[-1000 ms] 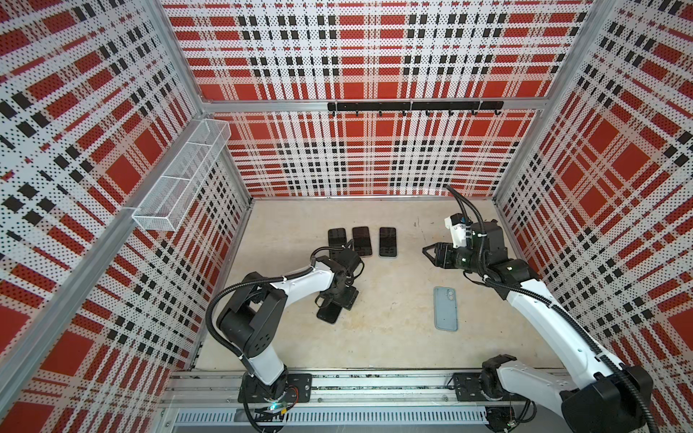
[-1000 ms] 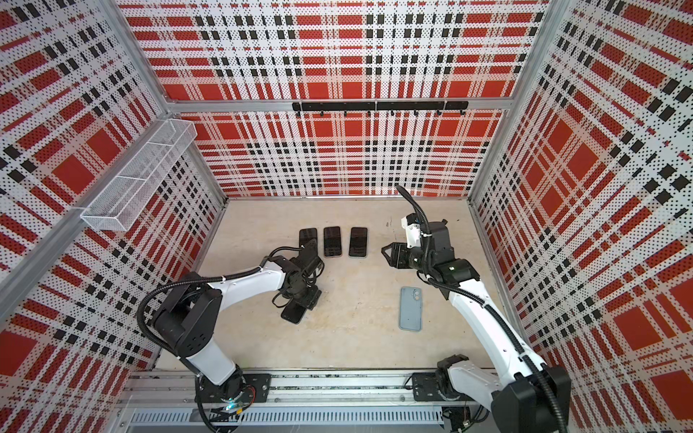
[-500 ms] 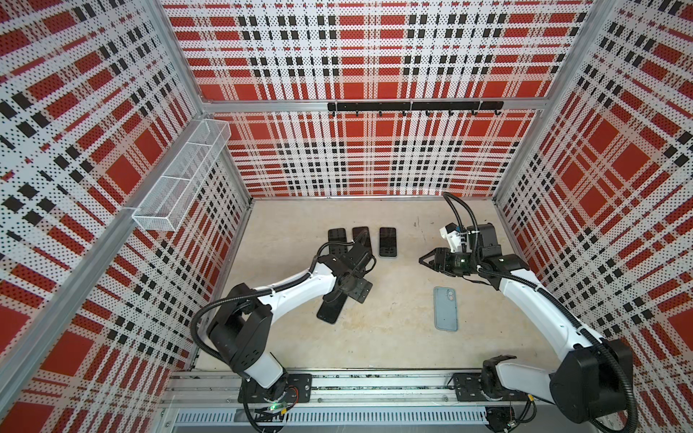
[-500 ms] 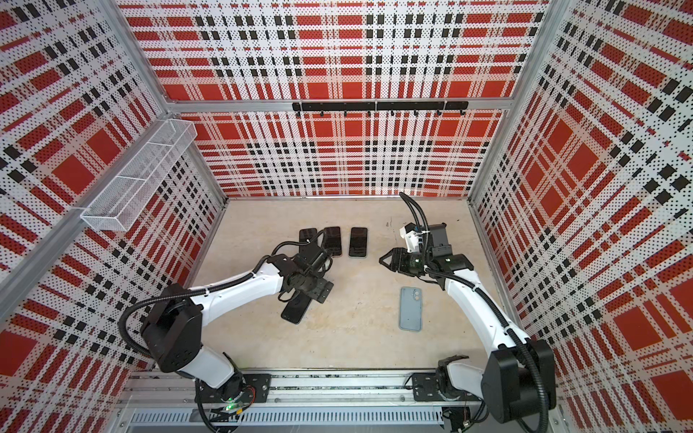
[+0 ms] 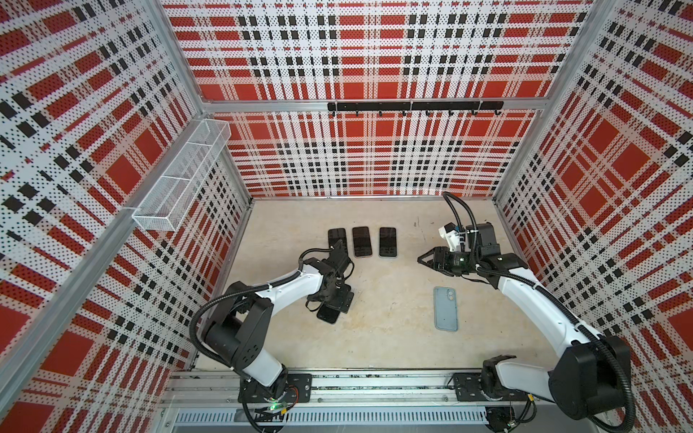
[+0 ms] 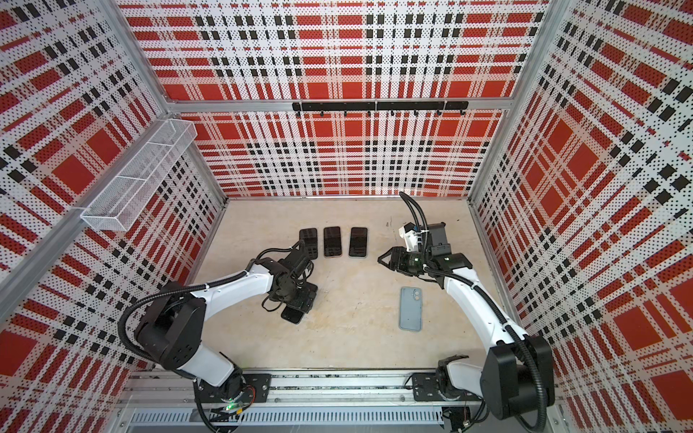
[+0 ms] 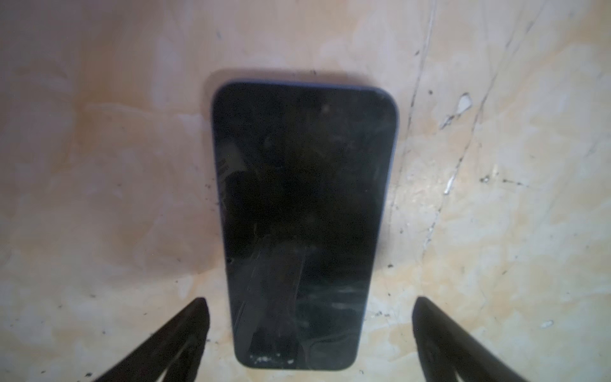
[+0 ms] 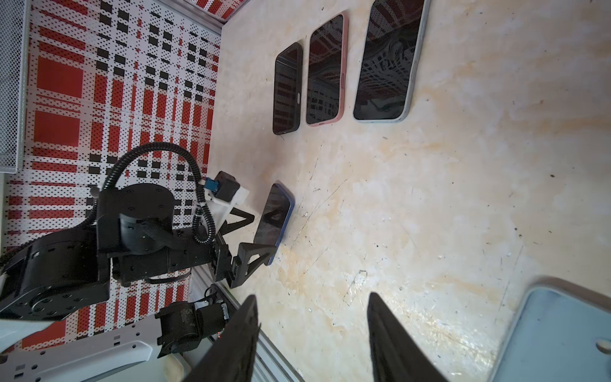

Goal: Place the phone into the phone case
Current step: 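Lower the left gripper and grasp the blue-edged black phone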

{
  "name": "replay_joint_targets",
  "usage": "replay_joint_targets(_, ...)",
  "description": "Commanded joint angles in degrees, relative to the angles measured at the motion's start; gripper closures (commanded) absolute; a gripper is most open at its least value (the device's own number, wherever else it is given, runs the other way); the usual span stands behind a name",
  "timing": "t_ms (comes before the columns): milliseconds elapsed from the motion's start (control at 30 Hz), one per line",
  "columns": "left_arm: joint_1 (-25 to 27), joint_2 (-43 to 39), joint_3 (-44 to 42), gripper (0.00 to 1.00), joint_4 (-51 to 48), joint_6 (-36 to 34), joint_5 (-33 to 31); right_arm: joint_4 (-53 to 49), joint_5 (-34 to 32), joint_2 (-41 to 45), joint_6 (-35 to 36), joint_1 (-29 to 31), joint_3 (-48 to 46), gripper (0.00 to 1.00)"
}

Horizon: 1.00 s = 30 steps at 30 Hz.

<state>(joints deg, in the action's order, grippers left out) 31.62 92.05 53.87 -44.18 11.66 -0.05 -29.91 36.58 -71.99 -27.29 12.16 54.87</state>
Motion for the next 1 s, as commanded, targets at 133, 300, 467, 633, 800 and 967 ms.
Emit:
replay_joint_targets(133,-2.3,5.6,0.0,0.07,1.8,-1.5,1.8,1.8,-0.2,1.2,0.2,-0.1,1.3,0.46)
replay_joint_targets(300,-2.0,6.7,1.4,0.13,2.1,-1.3,1.1,1.8,-0.5,1.5,0.3,-0.2,1.6,0.46)
replay_joint_targets(467,-1.3,7.9,2.3,0.25,1.6,-1.6,0.8,0.7,-1.3,2.1,0.8,-0.1,1.9,0.46)
replay_joint_targets(633,0.7,5.9,2.6,0.35,1.8,-1.7,-1.4,0.2,-1.8,2.3,1.1,-0.2,2.6,0.46)
replay_joint_targets(800,4.4,0.7,4.7,0.36,2.6,-3.5,-3.9,0.0,-0.4,1.5,1.4,-0.8,3.8,0.46)
replay_joint_targets(967,9.7,-4.6,7.3,0.36,6.2,-8.3,-5.5,1.2,6.2,-1.0,1.4,-1.7,4.8,0.46)
